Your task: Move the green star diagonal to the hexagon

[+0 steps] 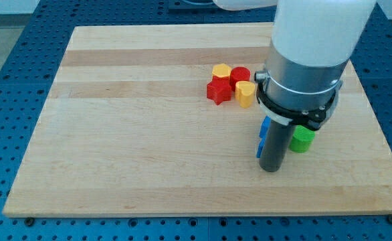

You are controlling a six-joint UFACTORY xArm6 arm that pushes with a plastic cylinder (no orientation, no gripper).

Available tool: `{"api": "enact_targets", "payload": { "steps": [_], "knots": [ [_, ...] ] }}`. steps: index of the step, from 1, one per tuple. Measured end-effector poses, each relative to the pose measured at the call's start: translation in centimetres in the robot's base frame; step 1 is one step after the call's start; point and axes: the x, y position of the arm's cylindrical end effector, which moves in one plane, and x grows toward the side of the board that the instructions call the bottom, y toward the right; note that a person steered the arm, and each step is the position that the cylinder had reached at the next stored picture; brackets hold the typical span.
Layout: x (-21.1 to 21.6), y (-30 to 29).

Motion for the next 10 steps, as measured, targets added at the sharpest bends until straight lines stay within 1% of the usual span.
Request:
{"api": "enact_targets", "payload": {
  "steps": [2,4,6,8,10],
  "knots": [
    [0.0,0.5],
    [-0.3,5.2],
    [-4.2,5.6],
    [-9.4,5.3],
    [-14.3,2.8]
  ]
}}
